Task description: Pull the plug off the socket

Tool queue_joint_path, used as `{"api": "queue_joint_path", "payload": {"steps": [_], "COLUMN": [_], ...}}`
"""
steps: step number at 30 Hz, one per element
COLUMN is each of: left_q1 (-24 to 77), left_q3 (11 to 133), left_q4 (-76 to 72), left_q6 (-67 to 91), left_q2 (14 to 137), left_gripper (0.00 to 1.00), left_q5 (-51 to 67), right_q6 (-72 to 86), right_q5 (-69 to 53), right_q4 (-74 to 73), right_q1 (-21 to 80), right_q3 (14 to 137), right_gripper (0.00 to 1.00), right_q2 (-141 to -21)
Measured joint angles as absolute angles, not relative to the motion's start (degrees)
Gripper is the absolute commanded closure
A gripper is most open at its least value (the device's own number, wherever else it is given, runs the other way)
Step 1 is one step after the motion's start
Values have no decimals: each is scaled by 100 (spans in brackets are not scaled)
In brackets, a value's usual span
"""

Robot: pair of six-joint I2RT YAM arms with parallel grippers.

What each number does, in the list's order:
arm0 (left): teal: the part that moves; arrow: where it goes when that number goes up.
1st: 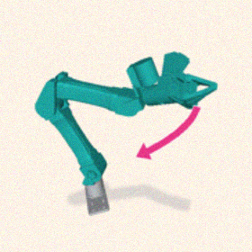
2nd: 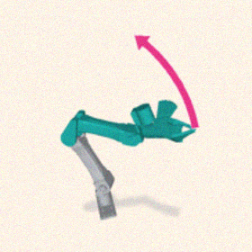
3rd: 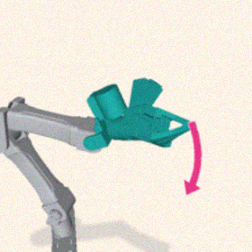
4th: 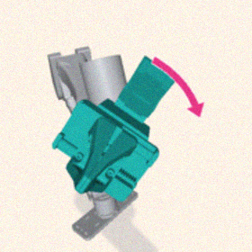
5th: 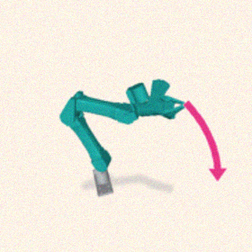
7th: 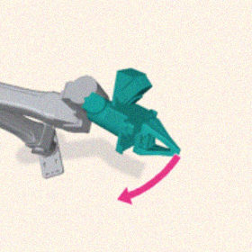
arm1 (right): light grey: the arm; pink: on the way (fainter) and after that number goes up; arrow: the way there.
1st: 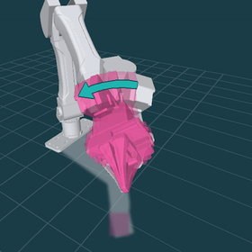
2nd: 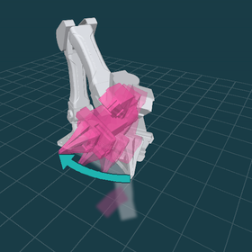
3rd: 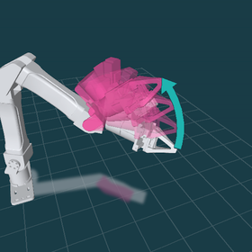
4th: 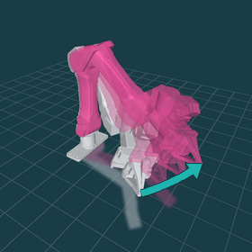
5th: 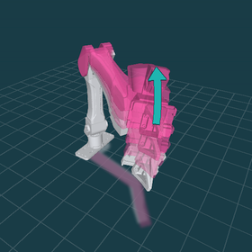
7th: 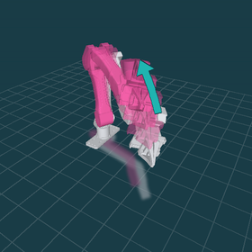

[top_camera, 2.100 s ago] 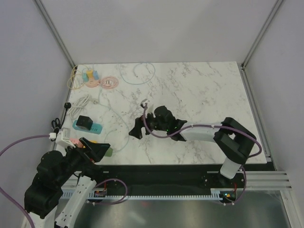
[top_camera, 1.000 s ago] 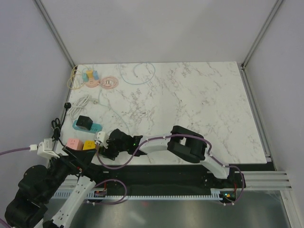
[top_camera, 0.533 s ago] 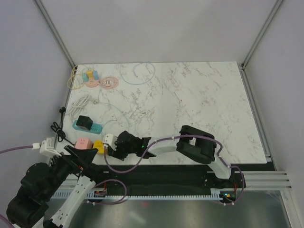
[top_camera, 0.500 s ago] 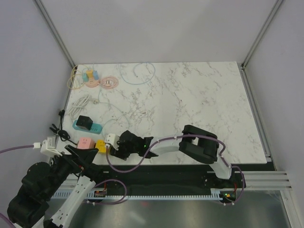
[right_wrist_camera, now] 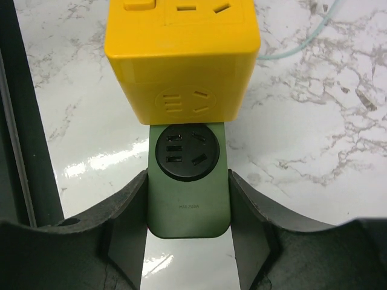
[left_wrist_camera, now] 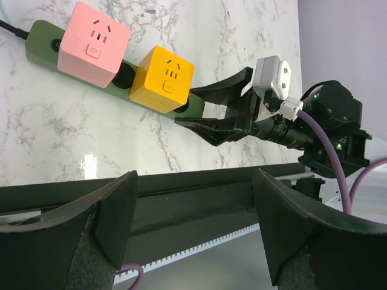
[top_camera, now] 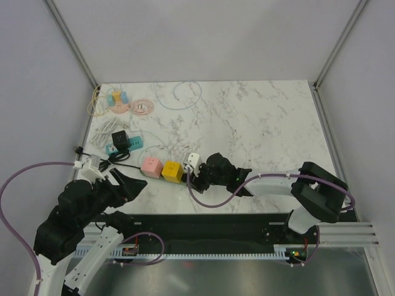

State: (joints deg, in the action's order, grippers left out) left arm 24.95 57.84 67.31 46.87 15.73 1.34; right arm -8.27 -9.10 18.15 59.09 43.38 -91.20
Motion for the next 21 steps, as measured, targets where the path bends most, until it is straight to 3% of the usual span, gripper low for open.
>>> {"api": "queue_joint_path", "payload": {"steps": [13, 15, 21], "left_q1": [2495, 2495, 2495], "left_q3": [5096, 4978, 4464], "left_q4": [5618, 5487, 4893], "left_q6": [4687, 4681, 4709], "left_q2": [2543, 2851, 3566], "left_gripper": [28, 29, 52], "left_q5": [843, 967, 1000], "right_q6": [-484, -438, -364], "right_q5": [-1542, -1540, -1520], "right_q4": [2504, 2510, 2499], "right_q1": [5601, 5601, 5575], "right_q3": [3778, 3785, 3802], "right_gripper": [99, 96, 69], "right_q2": [-9321, -9384, -9435]}}
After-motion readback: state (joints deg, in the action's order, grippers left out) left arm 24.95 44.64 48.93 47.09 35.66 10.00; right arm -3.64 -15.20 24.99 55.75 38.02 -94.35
